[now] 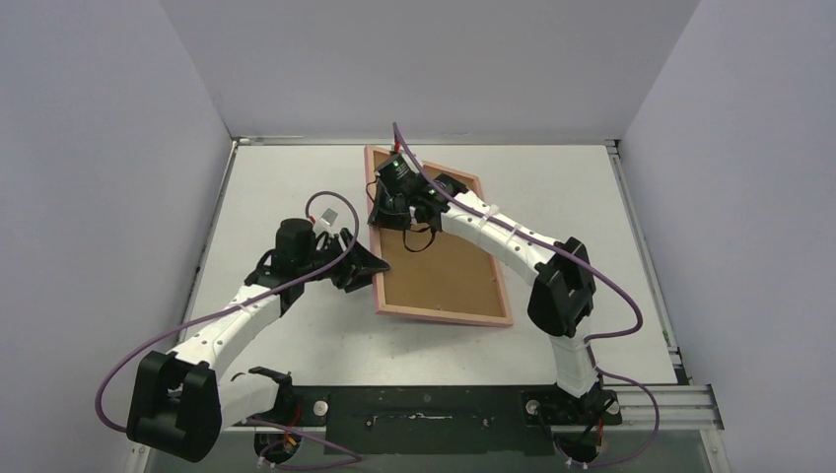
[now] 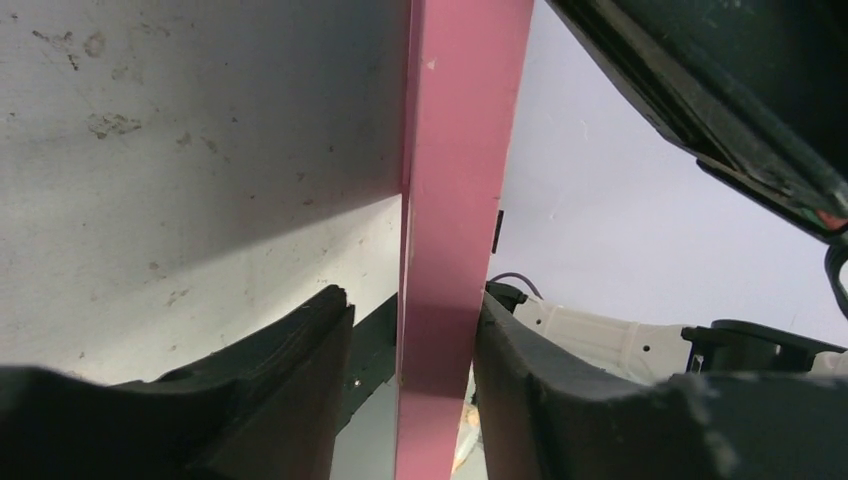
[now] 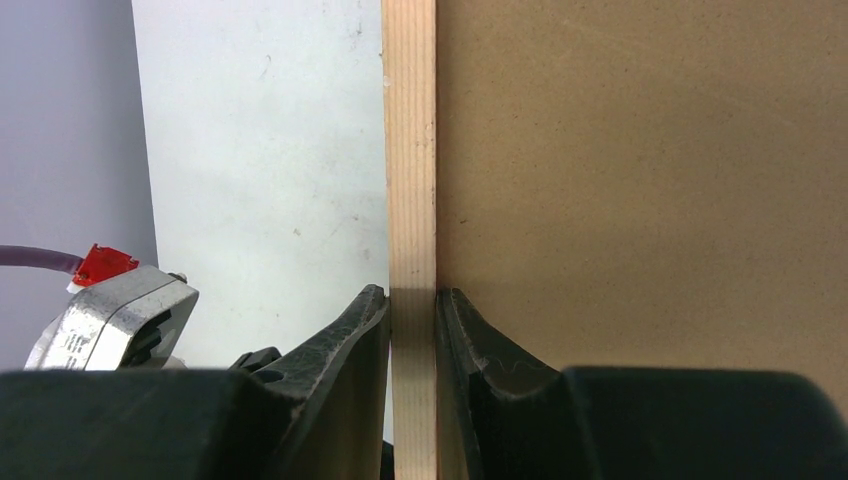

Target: Put the photo into the frame

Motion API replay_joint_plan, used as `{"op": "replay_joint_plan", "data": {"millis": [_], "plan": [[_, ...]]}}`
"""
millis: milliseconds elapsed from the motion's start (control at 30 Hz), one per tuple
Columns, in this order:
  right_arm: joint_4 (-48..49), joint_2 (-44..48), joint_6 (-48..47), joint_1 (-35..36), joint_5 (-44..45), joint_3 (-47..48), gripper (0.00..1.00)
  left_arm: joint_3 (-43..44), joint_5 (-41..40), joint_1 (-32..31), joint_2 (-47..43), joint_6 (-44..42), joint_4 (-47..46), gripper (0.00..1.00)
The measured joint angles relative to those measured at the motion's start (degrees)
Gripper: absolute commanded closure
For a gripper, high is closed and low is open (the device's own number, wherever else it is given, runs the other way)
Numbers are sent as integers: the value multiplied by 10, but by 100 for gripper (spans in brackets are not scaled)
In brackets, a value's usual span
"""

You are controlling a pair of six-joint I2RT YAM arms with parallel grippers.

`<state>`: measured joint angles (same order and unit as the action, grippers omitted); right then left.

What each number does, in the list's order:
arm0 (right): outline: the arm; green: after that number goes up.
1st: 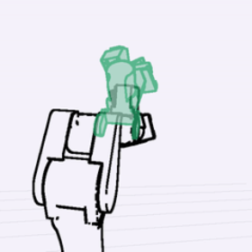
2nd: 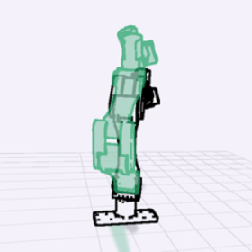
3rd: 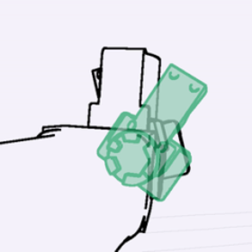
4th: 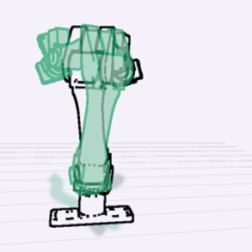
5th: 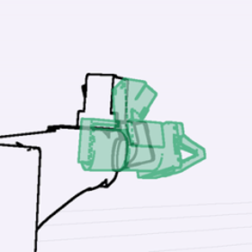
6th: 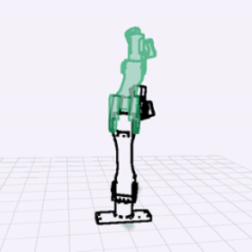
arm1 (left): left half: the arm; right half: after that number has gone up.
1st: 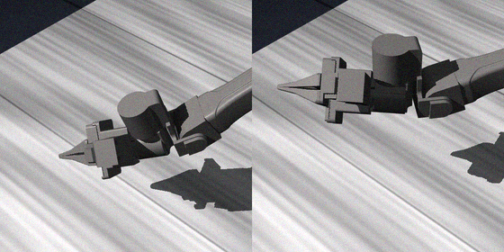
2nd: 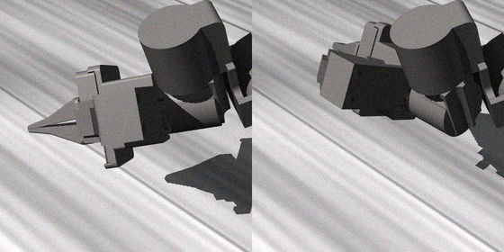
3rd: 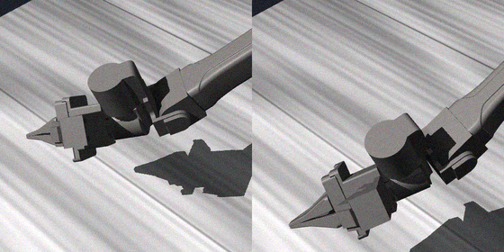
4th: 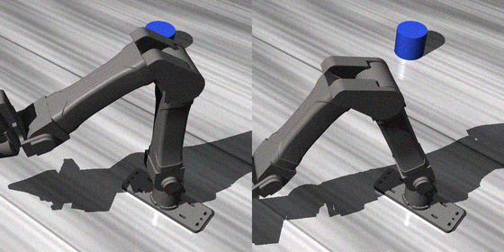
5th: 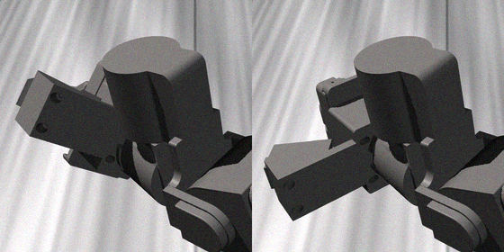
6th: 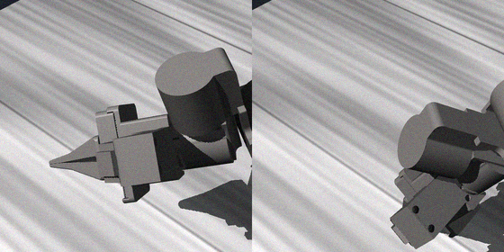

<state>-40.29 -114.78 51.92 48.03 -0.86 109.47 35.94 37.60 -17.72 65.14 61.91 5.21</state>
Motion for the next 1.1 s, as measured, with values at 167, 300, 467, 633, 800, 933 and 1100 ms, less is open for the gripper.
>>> {"op": "replay_joint_plan", "data": {"millis": [167, 300, 467, 633, 800, 933, 1100], "plan": [[-5, 0, 9, 1, 11, 0, 99, 10, 2, -4, 7, -13, -6, 89], [-4, 0, 20, -1, 22, 2, 79, 54, -1, -7, 26, -66, 47, 100], [-15, 3, 30, -15, 26, 24, 50, 134, -17, -7, 47, -129, 138, 100], [-41, 40, 13, -72, 13, 45, 38, 258, -54, -7, 64, -204, 261, 100], [-43, 135, 1, -146, 12, 31, 36, 407, -100, -6, 112, -299, 372, 100], [-44, 213, -3, -172, 16, 18, 36, 510, -143, -10, 156, -386, 437, 100], [-44, 260, -2, -173, 17, 7, 27, 588, -183, -21, 182, -465, 480, 100]]}}
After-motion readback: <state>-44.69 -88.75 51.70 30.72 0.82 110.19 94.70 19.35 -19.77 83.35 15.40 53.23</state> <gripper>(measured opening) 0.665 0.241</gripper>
